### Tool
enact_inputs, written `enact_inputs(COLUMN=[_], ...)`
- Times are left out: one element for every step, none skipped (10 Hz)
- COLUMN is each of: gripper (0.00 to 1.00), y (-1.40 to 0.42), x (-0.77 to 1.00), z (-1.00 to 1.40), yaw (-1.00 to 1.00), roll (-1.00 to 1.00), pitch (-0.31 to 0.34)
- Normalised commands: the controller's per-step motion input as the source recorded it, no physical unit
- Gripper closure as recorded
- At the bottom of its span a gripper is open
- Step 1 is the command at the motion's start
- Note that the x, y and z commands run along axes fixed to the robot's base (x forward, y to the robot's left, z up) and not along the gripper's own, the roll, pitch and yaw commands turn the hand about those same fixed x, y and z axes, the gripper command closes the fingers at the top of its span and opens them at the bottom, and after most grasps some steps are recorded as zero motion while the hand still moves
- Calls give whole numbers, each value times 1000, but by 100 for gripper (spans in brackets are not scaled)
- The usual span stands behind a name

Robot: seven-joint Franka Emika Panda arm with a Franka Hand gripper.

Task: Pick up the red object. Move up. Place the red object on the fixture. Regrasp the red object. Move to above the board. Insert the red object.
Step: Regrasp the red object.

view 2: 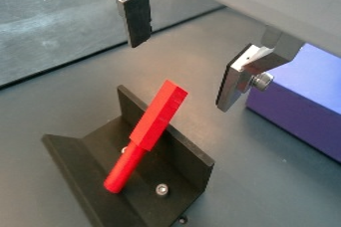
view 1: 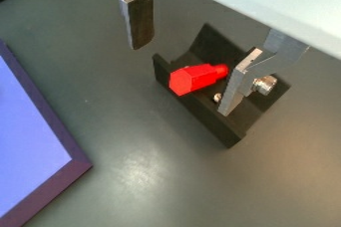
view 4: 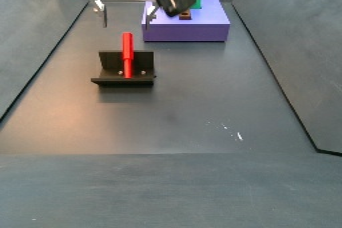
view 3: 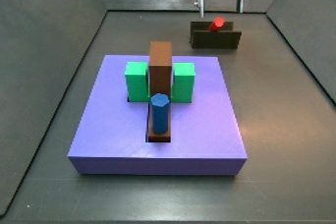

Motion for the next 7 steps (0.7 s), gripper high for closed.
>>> enact_inputs(gripper=[0,0,0,0,0,0,0], y=[-89,-77,-60,0,43,34,-77], x=[114,146,174,217,157,0,-14], z=[66,54,51,3,0,0,0], yaw=[163,149,157,60,6,37,189], roll=[1000,1000,1000,1000,1000,1000,1000], pitch=[163,126,106,129,146,94,54])
